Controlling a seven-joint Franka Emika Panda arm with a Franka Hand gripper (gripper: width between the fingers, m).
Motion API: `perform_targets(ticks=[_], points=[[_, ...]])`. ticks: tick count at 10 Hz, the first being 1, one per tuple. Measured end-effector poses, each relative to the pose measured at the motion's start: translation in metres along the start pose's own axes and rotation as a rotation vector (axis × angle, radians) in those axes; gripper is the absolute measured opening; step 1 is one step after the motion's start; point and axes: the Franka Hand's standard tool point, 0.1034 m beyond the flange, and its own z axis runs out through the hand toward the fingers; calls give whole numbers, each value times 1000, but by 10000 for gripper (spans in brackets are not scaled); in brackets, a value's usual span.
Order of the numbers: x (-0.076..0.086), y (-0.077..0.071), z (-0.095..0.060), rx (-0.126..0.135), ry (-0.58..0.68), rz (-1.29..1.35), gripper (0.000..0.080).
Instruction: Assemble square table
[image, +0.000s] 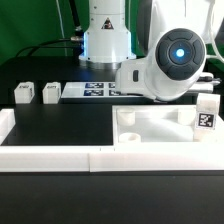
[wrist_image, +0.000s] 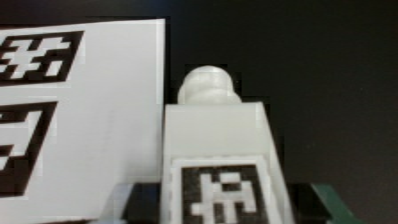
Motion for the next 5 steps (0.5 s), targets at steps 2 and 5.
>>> perform_targets(ticks=[2, 5], points=[[0, 1, 0, 2, 0, 1, 282], [0, 2, -1, 5, 0, 3, 284]])
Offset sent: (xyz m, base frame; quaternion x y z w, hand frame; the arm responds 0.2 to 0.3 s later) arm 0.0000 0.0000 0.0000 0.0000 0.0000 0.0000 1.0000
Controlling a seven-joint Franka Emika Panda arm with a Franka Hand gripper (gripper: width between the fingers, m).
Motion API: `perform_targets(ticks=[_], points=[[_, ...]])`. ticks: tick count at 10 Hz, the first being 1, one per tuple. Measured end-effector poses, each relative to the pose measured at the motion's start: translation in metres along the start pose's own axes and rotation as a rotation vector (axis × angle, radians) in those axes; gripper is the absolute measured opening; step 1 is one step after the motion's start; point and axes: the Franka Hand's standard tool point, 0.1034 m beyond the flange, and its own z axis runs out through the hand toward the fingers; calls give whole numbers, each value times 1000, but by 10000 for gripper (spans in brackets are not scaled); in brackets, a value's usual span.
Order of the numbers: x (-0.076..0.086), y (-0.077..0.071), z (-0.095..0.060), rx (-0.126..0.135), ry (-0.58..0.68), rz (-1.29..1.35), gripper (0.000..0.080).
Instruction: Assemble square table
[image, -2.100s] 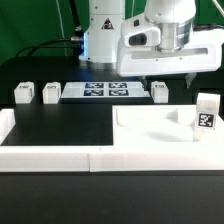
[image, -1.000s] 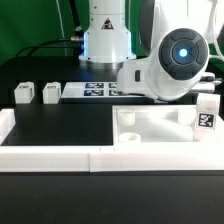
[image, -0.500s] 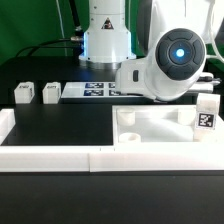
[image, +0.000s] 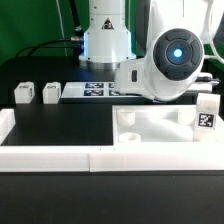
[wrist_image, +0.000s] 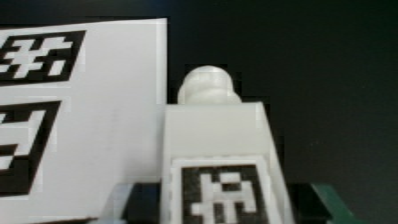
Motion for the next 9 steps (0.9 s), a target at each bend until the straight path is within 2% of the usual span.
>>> perform_targets(ticks=[2, 3, 4, 6, 7, 9], points=[[-2, 2, -2, -1, -4, -1, 284], [-11, 4, -14, 4, -11, -8, 284], [-21, 9, -30, 23, -3, -20, 284], [-58, 24, -67, 70, -12, -50, 284], [-73, 29, -80, 86, -13, -48, 284], [-72, 31, -76, 90, -31, -30, 284]])
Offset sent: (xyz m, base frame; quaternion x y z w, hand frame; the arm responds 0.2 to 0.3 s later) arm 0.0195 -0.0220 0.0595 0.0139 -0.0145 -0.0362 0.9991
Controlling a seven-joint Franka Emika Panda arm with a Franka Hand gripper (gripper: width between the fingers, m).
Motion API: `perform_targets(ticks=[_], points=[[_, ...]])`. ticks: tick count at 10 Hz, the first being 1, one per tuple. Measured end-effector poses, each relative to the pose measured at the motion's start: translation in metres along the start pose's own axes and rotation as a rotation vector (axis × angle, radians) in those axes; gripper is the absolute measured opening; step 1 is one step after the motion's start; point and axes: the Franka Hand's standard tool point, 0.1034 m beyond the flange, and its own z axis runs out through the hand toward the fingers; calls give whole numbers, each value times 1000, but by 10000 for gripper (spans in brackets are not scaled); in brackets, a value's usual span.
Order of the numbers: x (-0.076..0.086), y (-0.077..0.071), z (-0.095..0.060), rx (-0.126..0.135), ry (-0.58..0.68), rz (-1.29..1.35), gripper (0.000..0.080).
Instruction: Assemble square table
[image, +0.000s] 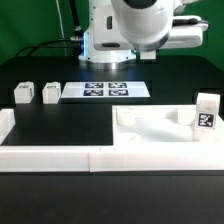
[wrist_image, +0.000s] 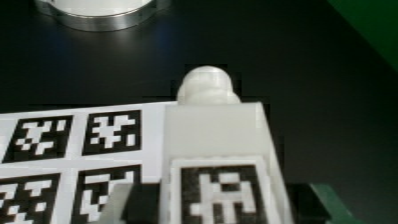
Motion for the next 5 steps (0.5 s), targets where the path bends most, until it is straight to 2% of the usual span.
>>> perform_targets(ticks=[2, 3, 4, 5], points=[[-2, 5, 4, 5, -86, 1, 284], [2, 14, -8, 23, -165, -20, 284], [6, 23, -41, 46, -206, -42, 284], [2, 30, -64, 61, -264, -58, 284]])
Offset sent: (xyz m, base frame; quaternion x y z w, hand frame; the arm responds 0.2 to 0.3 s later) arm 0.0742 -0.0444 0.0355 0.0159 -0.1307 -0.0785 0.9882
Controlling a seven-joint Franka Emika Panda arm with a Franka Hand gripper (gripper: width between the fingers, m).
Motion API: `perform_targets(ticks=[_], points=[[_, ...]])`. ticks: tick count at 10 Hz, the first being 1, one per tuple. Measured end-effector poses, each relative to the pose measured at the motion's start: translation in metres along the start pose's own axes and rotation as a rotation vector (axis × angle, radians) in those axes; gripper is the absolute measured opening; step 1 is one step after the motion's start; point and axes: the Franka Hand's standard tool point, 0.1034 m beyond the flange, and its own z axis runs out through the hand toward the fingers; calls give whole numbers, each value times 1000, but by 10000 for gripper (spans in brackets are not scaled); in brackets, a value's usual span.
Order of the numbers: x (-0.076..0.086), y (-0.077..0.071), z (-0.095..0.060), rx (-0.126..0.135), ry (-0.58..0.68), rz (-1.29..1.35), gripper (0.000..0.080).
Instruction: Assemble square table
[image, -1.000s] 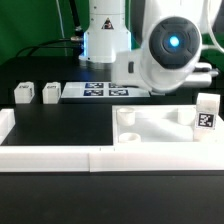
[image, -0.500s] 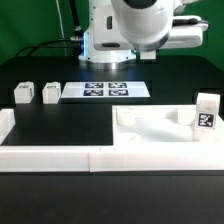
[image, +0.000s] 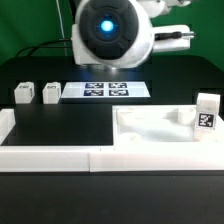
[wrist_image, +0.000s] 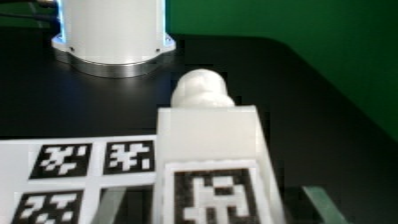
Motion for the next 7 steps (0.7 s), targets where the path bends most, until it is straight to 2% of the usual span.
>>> perform_targets(ticks=[1, 2, 4, 5, 6, 7], points=[[1, 4, -20, 5, -27, 1, 284], [9, -1, -26, -5, 13, 10, 284], [13, -4, -24, -10, 57, -2, 284], [18, -7, -37, -31, 149, -20, 284], [13, -15, -29, -35, 236, 19, 284], [8, -16, -20, -33, 286, 12, 284]])
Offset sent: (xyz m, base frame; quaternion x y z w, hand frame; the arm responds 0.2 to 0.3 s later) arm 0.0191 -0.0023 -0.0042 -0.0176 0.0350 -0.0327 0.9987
